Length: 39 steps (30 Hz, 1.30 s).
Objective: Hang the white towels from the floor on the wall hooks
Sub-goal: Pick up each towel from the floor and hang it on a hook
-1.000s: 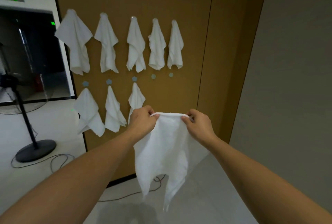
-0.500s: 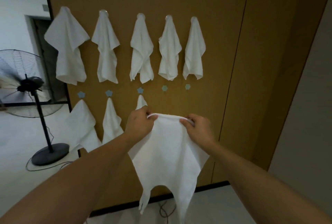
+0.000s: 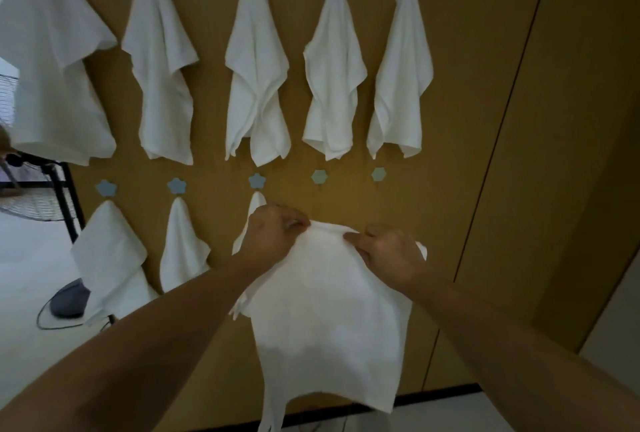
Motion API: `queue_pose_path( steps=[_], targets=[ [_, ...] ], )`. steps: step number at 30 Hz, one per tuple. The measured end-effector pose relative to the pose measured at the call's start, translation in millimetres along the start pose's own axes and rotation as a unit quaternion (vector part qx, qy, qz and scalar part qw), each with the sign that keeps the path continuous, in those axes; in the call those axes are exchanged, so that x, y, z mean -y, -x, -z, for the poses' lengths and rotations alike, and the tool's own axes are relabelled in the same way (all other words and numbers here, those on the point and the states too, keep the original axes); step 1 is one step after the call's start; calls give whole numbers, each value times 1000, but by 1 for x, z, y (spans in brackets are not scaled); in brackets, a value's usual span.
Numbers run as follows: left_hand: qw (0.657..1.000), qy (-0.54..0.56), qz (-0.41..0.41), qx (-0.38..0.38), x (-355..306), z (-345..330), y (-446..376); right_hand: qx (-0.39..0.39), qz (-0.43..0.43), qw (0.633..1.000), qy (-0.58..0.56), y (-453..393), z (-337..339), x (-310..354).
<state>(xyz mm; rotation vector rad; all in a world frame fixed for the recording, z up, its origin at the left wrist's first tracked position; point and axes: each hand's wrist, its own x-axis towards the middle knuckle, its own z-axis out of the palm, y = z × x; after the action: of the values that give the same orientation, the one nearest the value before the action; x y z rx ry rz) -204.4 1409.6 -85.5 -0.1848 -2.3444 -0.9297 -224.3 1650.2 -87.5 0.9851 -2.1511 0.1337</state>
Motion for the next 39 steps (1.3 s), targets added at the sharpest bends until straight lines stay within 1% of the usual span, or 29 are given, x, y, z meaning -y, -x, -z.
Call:
queue_pose_path(
  steps=[2,4,6,9,13,17,19,22,23,25,26,28,30,32,34,35,36,37,39],
  targets=[
    [997,-55,-46,29,27,-14,-30,22,9,998,53,-18,-30,-20],
    [987,-114,-99,48,50,-28,-60,32,6,996,78,-39,-62,-38],
    [979,-151,-123,67,72,-40,-90,44,-5,995,90,-60,-94,-54],
    [974,-182,-92,100,99,-51,-129,46,-31,996,75,-90,-134,-75],
    [967,-203,-97,124,129,-68,-174,51,-57,995,66,-133,-182,-101],
    [961,-236,-86,118,150,-92,-201,61,-92,992,67,-160,-224,-123],
    [957,-246,-103,112,160,-108,-204,59,-122,990,39,-157,-249,-133],
    [955,-248,-124,102,173,-134,-194,45,-158,985,-45,-139,-280,-139],
    [961,-233,-111,100,175,-144,-189,27,-158,984,-77,-133,-289,-138],
    [981,-166,-53,85,174,-164,-181,-17,-171,973,-153,-124,-303,-128],
    [989,-133,-23,61,172,-174,-179,-36,-187,962,-197,-122,-309,-123],
    [994,-110,1,-4,165,-190,-179,-58,-209,939,-265,-121,-319,-112],
    [991,-123,-1,-60,162,-199,-180,-65,-215,934,-277,-122,-326,-105],
    [981,-162,-26,-102,163,-199,-180,-98,-212,945,-227,-124,-329,-107],
    [963,-235,-41,-121,165,-198,-178,-136,-200,953,-181,-123,-332,-112],
    [955,-268,-34,-121,165,-198,-176,-141,-194,954,-177,-122,-333,-114],
    [954,-277,-19,-113,163,-200,-174,-137,-193,952,-194,-121,-334,-114],
    [961,-257,1,-102,161,-202,-172,-128,-198,945,-229,-120,-335,-112],
    [977,-185,53,-88,155,-207,-168,-114,-228,915,-312,-118,-332,-105]
  ],
)
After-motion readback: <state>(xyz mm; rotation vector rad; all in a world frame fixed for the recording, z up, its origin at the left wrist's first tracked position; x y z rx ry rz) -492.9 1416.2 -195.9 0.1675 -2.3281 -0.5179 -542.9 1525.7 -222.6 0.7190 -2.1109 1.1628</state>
